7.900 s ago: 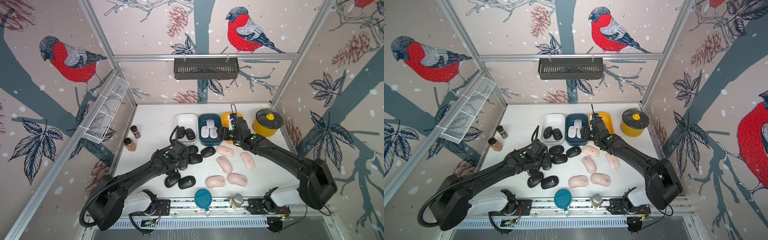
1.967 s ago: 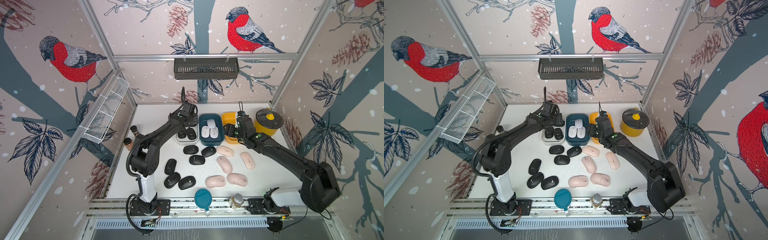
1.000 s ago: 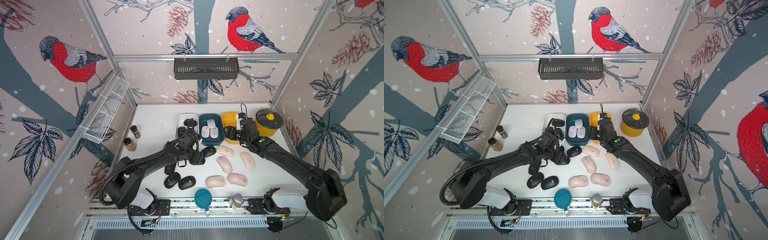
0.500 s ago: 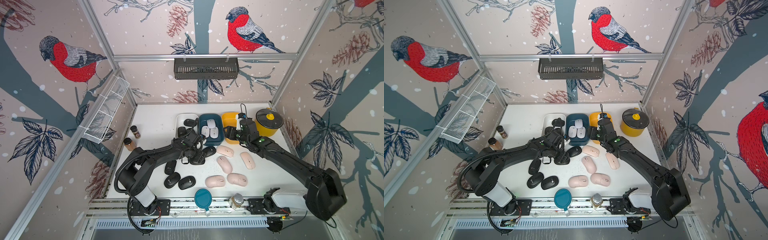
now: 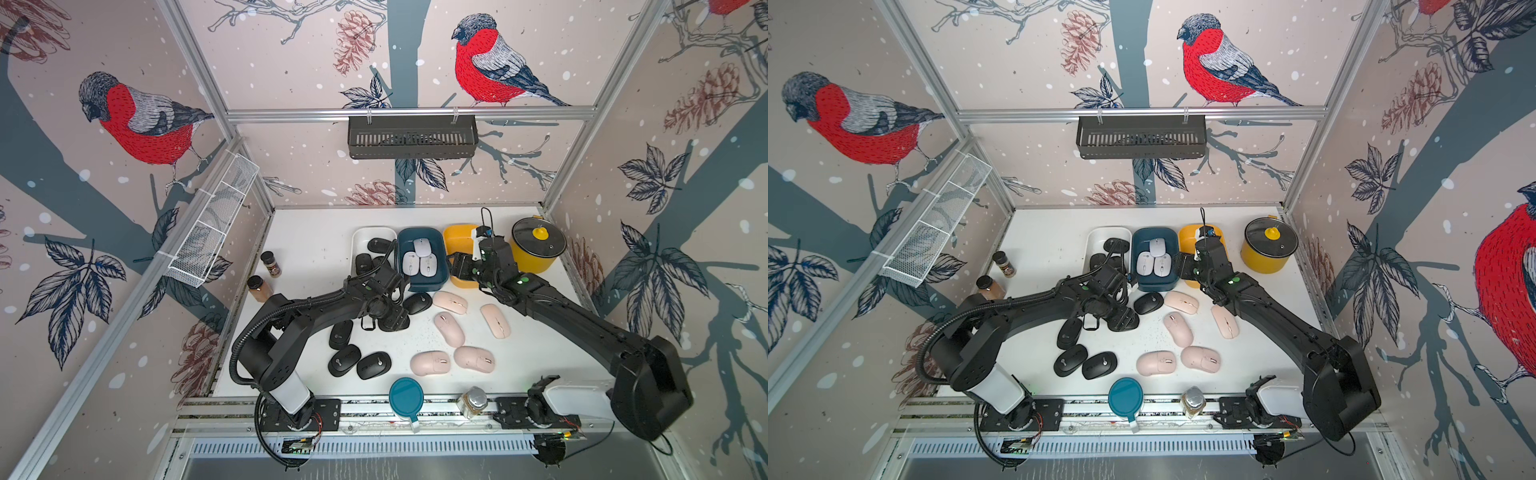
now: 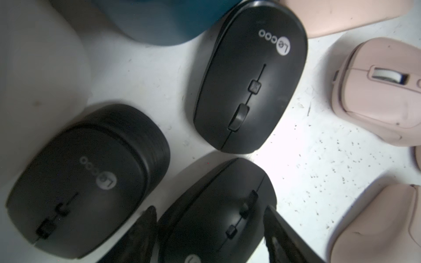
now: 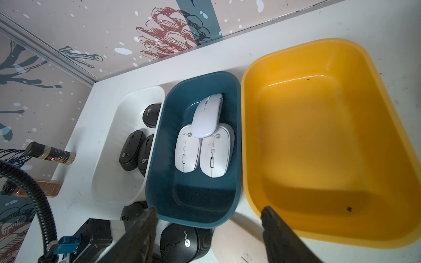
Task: Place the mice by color into the storage box
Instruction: Pick up the mouse from the center of the board.
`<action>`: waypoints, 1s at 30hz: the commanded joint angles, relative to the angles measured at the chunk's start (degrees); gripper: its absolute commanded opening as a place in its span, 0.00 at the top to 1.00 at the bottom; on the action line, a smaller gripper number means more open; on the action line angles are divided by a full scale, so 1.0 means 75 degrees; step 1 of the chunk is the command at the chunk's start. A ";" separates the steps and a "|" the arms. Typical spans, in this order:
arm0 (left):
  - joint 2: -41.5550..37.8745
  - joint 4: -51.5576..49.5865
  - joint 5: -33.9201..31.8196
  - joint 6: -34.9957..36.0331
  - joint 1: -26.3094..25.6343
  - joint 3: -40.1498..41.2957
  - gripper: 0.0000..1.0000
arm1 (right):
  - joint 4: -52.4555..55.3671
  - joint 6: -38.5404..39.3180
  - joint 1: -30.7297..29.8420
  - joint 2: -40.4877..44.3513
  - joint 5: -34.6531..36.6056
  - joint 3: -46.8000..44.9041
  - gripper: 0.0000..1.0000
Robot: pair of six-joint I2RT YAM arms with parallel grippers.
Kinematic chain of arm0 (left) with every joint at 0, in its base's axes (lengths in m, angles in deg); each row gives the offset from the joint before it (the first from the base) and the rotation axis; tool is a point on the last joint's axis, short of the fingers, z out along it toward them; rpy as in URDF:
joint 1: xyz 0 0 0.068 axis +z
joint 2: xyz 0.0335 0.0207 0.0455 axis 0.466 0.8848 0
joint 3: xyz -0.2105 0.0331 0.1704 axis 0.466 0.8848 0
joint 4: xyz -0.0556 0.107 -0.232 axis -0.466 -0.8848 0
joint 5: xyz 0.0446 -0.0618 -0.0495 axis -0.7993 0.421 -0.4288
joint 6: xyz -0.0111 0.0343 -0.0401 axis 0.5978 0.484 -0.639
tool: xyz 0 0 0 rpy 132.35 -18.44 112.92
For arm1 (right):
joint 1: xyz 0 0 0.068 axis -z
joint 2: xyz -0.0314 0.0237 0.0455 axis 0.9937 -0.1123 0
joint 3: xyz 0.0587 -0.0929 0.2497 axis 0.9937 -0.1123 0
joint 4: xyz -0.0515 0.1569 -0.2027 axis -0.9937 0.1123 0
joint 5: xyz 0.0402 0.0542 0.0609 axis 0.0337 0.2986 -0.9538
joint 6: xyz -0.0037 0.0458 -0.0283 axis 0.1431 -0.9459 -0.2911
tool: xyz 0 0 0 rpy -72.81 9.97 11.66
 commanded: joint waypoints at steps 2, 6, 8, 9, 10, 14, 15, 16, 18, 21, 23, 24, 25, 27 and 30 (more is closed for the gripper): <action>-0.0139 -0.0309 0.0007 -0.0128 -0.0004 0.0117 0.27 | -0.0169 -0.0121 0.0000 0.0003 -0.0048 -0.0040 0.27; -0.0233 -0.0328 -0.0060 -0.0221 -0.0015 0.0171 0.27 | -0.0215 -0.0132 -0.0005 0.0005 -0.0010 -0.0089 0.27; -0.0326 -0.0341 -0.0068 -0.0221 -0.0038 0.0212 0.27 | -0.0196 -0.0148 -0.0010 -0.0033 -0.0015 -0.0077 0.27; -0.0345 -0.0360 -0.0099 -0.0214 -0.0067 0.0240 0.27 | -0.0196 -0.0151 -0.0009 -0.0034 -0.0027 -0.0076 0.27; -0.0348 -0.0425 -0.0157 -0.0193 -0.0113 0.0232 0.27 | -0.0202 -0.0158 -0.0009 -0.0047 -0.0047 -0.0076 0.27; -0.0244 -0.0581 -0.0295 -0.0163 -0.0277 0.0233 0.27 | -0.0192 -0.0171 -0.0002 -0.0077 -0.0042 -0.0065 0.27; -0.0213 -0.0596 -0.0344 -0.0163 -0.0295 0.0241 0.27 | -0.0194 -0.0186 -0.0007 -0.0074 -0.0045 -0.0054 0.27; -0.0174 -0.0620 -0.0389 -0.0152 -0.0327 0.0240 0.27 | -0.0193 -0.0191 -0.0001 -0.0079 -0.0042 -0.0049 0.27; -0.0115 -0.0655 -0.0441 -0.0139 -0.0355 0.0230 0.27 | -0.0181 -0.0201 -0.0010 -0.0071 -0.0047 -0.0053 0.27; -0.0065 -0.0652 -0.0558 -0.0118 -0.0382 0.0200 0.27 | -0.0174 -0.0204 -0.0001 -0.0079 -0.0043 -0.0063 0.27; -0.0024 -0.0680 -0.0636 -0.0093 -0.0434 0.0156 0.26 | -0.0146 -0.0214 -0.0016 -0.0080 -0.0052 -0.0052 0.27; -0.0010 -0.0703 -0.0728 -0.0097 -0.0465 0.0139 0.26 | -0.0147 -0.0211 -0.0015 -0.0080 -0.0054 -0.0051 0.27; 0.0014 -0.0729 -0.0879 -0.0097 -0.0517 0.0116 0.26 | -0.0144 -0.0215 -0.0019 -0.0066 -0.0048 -0.0052 0.27; 0.0073 -0.0786 -0.1028 -0.0081 -0.0608 0.0094 0.25 | -0.0147 -0.0211 -0.0015 -0.0069 -0.0020 -0.0048 0.27; 0.0099 -0.0803 -0.1121 -0.0094 -0.0706 0.0073 0.25 | -0.0127 -0.0231 -0.0013 -0.0094 -0.0029 -0.0042 0.27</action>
